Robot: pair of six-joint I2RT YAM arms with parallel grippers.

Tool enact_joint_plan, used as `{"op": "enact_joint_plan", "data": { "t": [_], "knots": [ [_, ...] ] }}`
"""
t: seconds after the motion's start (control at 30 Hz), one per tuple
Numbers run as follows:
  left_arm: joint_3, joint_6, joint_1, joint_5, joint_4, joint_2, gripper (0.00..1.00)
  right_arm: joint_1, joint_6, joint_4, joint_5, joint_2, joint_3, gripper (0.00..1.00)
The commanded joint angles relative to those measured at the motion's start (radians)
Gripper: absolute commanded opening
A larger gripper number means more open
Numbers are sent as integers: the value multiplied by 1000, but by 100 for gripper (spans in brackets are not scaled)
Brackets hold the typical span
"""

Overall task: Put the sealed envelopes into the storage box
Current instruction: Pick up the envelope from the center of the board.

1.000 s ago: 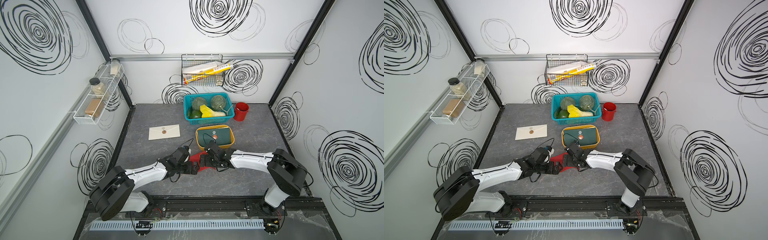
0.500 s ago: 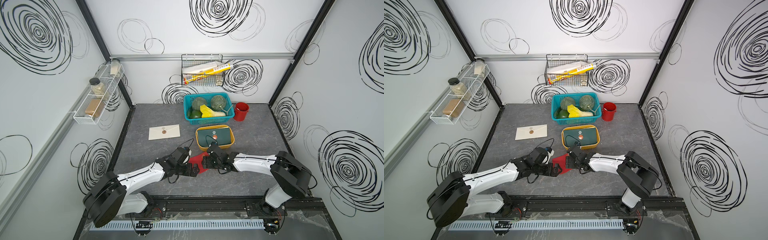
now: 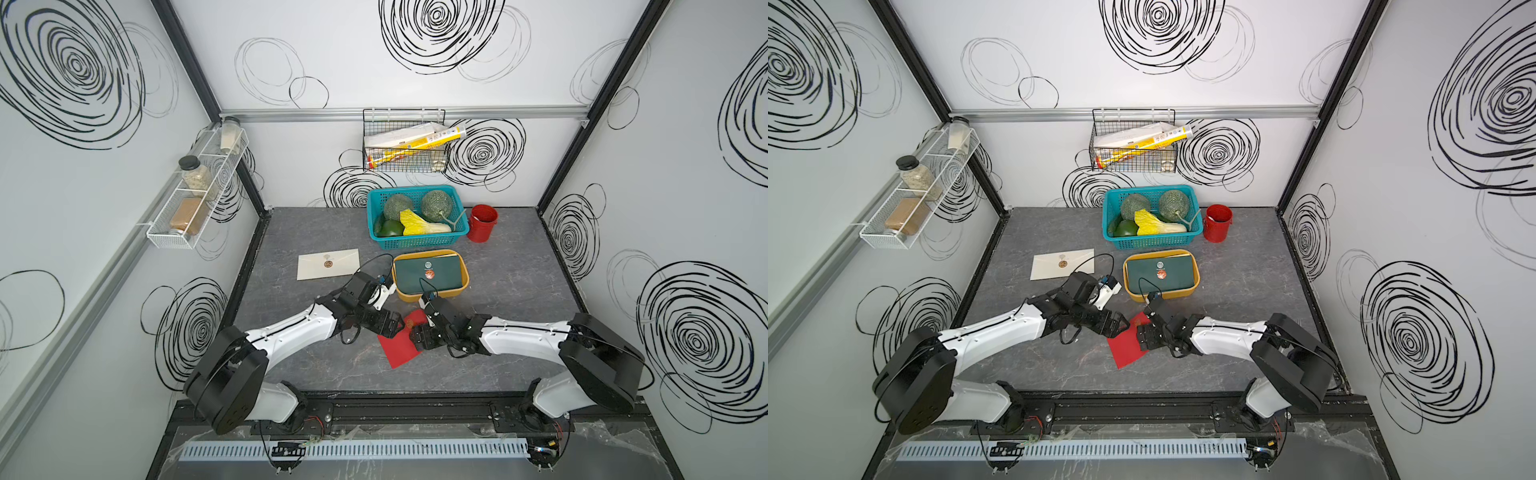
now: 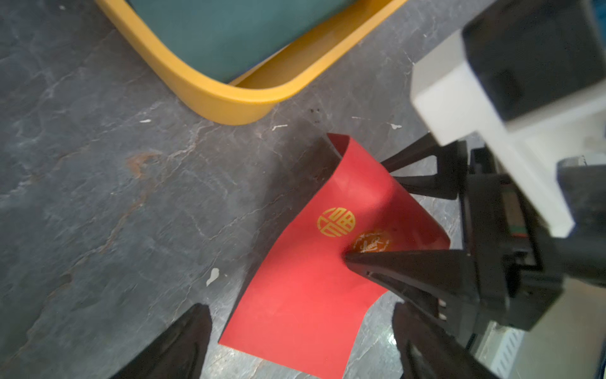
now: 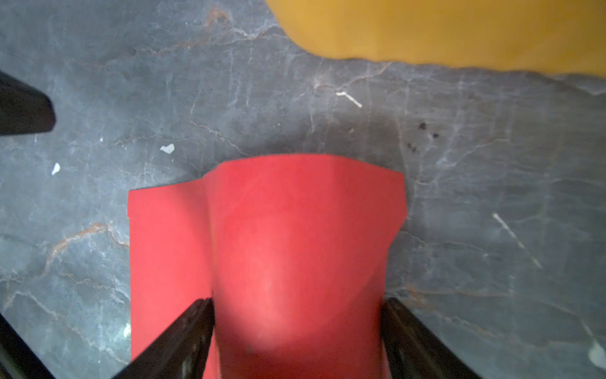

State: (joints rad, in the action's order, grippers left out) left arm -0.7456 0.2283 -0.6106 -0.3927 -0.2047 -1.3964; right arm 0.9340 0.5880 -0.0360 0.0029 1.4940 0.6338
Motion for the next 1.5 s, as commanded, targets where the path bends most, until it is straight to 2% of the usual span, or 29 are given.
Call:
{"op": "enact_joint_plan", "data": {
  "t": [0.0,0.1,0.4,0.7,0.9,1.17,1.2,1.33,1.37,1.47],
  "knots": [
    [6,-82,-3,-87,89,-25,92,7,-68,-52,-60,14,-45,84],
    [2,-125,-6,-161,122,-86,89,7,-80,-40,-66,14,-46,84],
    [-29,-188,14,-224,170,-184,87,1,-141,-24,-85,0,-74,83],
    [-105,-250,20,-358,164,-306,87,-16,-221,-28,-122,-7,-62,81],
    [-160,-288,20,-397,122,-361,83,-38,-245,-33,-139,-12,-50,80],
    [-187,-352,18,-466,13,-372,64,-54,-251,-14,-141,-19,-67,79],
    [-191,-362,18,-474,-5,-371,59,-56,-253,-11,-144,-22,-69,79],
    [-203,-389,21,-484,-61,-378,22,-60,-276,-12,-139,-28,-71,79],
    [-203,-386,22,-483,-63,-377,17,-62,-283,-16,-134,-27,-68,79],
    [-209,-379,23,-485,-63,-372,16,-67,-295,-29,-118,-26,-59,80]
  ]
}}
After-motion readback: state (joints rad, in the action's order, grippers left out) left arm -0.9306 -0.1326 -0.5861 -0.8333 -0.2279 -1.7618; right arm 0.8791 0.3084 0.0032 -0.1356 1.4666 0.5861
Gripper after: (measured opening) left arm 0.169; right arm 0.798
